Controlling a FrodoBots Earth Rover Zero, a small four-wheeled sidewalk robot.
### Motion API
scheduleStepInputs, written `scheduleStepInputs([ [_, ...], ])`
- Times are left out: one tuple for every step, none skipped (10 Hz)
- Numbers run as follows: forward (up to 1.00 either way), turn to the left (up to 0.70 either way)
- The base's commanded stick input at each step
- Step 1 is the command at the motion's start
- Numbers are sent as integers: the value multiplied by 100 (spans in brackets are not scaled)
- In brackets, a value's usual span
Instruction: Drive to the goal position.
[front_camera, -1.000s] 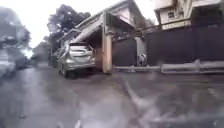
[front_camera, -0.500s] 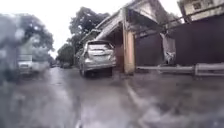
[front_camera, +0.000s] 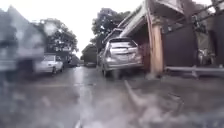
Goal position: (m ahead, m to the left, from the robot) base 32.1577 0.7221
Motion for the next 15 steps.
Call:
scheduleStepInputs([
  [100, 27],
  [100, 27],
  [100, 16],
  [100, 0],
  [100, 0],
  [100, 0],
  [100, 0],
  [100, 0],
  [100, 0],
  [100, 0],
  [100, 0],
  [100, 0],
  [100, -5],
  [100, -18],
  [100, 0],
])
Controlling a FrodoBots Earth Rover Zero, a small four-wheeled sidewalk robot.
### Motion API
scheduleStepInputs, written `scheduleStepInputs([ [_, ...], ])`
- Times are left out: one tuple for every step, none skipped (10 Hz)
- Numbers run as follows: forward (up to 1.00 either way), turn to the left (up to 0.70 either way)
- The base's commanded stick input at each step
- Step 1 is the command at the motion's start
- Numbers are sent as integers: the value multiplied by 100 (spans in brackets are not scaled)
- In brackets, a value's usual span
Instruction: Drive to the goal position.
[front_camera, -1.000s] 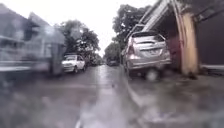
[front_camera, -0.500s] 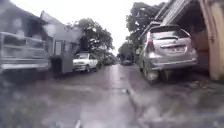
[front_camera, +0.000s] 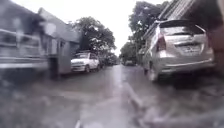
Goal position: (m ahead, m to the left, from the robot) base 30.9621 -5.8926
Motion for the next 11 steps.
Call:
scheduleStepInputs([
  [100, 0],
  [100, 0],
  [100, 0],
  [100, 0],
  [100, 0],
  [100, 0],
  [100, 0],
  [100, 0],
  [100, 0],
  [100, 0],
  [100, 0],
])
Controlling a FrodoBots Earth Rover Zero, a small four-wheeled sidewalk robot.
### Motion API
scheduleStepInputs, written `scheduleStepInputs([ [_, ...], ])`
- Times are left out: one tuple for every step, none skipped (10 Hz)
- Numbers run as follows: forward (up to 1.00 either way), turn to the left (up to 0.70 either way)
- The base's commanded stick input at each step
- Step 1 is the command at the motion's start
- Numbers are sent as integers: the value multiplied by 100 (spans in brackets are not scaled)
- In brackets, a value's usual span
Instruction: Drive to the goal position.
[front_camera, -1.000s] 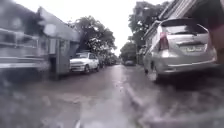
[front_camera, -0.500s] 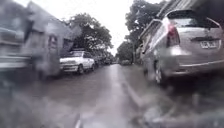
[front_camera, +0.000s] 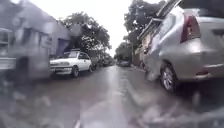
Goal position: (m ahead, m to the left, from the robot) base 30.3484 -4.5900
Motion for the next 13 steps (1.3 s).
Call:
scheduleStepInputs([
  [100, 0],
  [100, 0],
  [100, 0],
  [100, 0],
  [100, 0],
  [100, 0],
  [100, 0],
  [100, 0],
  [100, 0],
  [100, 0],
  [100, 0],
  [100, 0],
  [100, 0],
])
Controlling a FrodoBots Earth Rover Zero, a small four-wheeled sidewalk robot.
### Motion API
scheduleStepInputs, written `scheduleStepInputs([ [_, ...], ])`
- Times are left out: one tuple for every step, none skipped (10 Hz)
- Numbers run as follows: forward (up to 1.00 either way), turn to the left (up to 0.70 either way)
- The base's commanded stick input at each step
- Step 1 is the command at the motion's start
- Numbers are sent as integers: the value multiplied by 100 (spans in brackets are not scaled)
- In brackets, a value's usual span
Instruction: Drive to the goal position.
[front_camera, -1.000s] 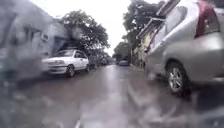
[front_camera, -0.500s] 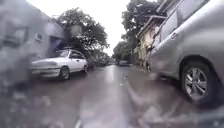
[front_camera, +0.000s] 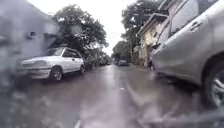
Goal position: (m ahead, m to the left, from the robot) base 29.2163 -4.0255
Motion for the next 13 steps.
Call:
scheduleStepInputs([
  [100, 0],
  [100, 0],
  [100, 0],
  [100, 0],
  [100, 0],
  [100, 0],
  [100, 0],
  [100, 0],
  [100, 0],
  [100, 0],
  [100, 0],
  [100, 0],
  [100, 0],
])
